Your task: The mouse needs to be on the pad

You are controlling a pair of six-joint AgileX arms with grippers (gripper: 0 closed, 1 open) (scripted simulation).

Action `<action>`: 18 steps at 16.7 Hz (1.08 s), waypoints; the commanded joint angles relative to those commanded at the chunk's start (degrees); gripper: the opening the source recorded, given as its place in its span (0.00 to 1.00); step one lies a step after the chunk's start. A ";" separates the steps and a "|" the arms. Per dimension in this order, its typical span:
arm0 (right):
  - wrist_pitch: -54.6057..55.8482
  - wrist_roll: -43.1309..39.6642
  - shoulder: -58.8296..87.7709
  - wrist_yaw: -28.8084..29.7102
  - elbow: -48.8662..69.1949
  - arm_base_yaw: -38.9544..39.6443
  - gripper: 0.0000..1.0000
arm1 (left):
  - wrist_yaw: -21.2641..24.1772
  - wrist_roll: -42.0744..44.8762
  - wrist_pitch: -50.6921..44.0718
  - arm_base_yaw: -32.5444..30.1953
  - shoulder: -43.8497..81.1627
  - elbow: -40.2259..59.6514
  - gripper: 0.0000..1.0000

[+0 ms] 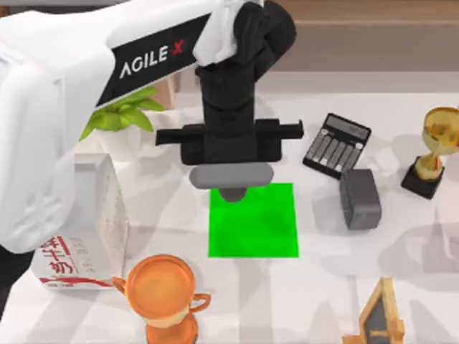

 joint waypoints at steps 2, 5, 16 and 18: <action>0.00 0.00 0.00 0.00 0.00 0.00 1.00 | 0.10 0.73 1.83 1.19 0.02 -0.81 0.00; 0.00 0.00 0.00 0.00 0.00 0.00 1.00 | 0.11 0.48 4.50 1.51 0.18 -2.15 0.00; 0.00 0.00 0.00 0.00 0.00 0.00 1.00 | -0.67 -3.26 7.17 -5.19 2.02 -5.74 0.00; 0.00 0.00 0.00 0.00 0.00 0.00 1.00 | -0.67 -3.26 7.17 -5.19 2.02 -5.74 0.08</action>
